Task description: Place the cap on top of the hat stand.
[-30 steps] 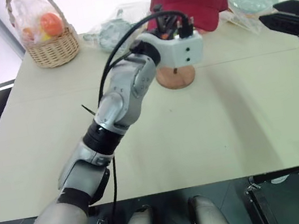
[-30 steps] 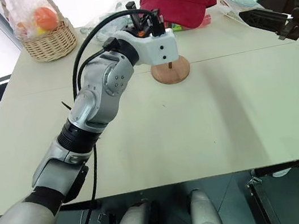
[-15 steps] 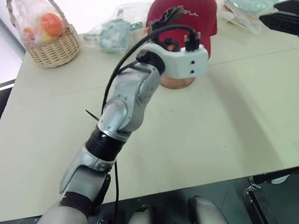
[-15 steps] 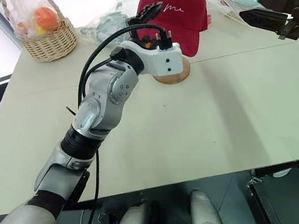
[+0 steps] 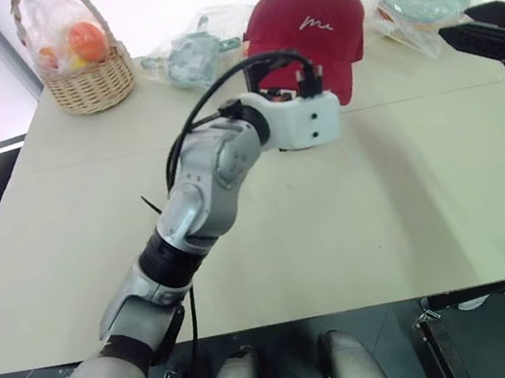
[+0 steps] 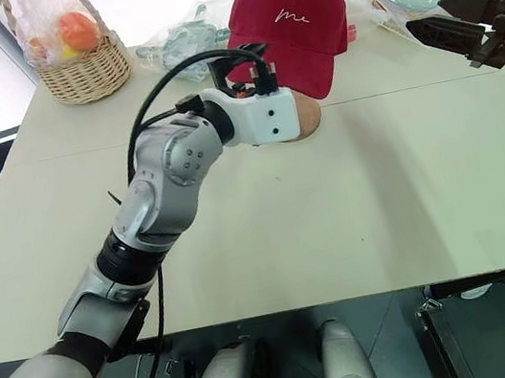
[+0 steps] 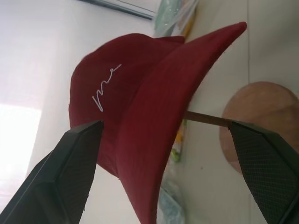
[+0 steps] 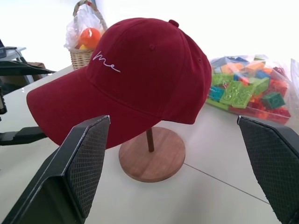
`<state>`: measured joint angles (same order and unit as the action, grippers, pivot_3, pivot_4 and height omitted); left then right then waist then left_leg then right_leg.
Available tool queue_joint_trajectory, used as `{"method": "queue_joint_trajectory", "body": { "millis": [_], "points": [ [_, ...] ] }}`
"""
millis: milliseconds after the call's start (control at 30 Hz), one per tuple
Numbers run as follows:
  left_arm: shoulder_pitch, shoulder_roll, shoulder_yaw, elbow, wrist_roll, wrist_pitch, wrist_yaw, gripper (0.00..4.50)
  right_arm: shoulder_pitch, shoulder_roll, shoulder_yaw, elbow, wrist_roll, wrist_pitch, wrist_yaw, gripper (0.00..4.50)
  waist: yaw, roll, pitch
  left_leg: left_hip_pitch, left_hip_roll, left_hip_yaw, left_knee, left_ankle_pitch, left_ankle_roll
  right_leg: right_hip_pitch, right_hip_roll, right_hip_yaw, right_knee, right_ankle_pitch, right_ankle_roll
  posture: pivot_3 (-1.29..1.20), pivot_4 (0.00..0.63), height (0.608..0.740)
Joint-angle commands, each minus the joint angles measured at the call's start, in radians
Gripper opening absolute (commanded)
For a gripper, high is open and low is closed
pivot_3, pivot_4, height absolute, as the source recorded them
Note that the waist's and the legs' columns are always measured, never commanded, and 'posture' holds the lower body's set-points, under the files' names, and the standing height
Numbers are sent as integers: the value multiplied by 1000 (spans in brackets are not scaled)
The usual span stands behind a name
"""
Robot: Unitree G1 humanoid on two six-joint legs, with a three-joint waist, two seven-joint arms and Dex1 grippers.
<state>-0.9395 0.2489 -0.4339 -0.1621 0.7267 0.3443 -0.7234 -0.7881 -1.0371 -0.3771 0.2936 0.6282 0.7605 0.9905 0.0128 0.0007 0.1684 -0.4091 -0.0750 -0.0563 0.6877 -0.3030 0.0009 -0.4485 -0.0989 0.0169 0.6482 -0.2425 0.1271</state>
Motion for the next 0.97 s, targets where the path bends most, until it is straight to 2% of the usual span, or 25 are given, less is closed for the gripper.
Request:
{"method": "queue_joint_trajectory", "body": {
  "millis": [33,167,233,367,500,567,700,967],
  "points": [
    [-26,28,69,-101,-78,24,-81,4473,-28,-6,-11,2,-4,-29,0,4500,0,0,0,0,0,0,0,0,0,0,0,0,0,0,0,0,150,740],
    [-54,55,142,-163,-184,94,-165,4473,-31,-12,-8,21,-9,-42,10,4500,0,0,0,0,0,0,0,0,0,0,0,0,0,0,0,0,150,740],
    [-81,51,189,-170,-234,187,-188,4473,-35,-15,-7,33,-13,-48,16,4500,1,0,0,0,0,0,0,0,0,0,0,0,0,0,0,0,150,740],
    [-180,5,360,-126,-414,489,-216,4473,-45,-17,-5,57,-19,-58,24,4500,-1,0,0,0,0,0,1,0,0,1,1,0,0,0,0,0,150,740],
    [-336,-6,573,44,-550,538,-69,4473,-76,-14,2,102,-30,-76,29,4500,-2,0,0,0,0,0,2,0,0,1,1,-1,0,0,0,0,150,740],
    [-362,18,641,115,-583,470,16,4473,-88,-10,9,116,-37,-83,31,4500,-2,0,0,0,1,0,2,0,0,1,1,-1,1,0,0,0,150,740],
    [-353,81,726,176,-680,575,59,4473,-102,-4,25,119,-46,-85,37,4500,-6,0,0,1,1,0,1,0,0,1,1,0,1,0,0,0,150,740],
    [-136,210,792,24,-871,722,43,4473,-105,9,47,100,-51,-68,37,4500,0,0,0,1,1,-1,2,0,0,1,1,0,0,0,0,0,150,740]
  ]
}}
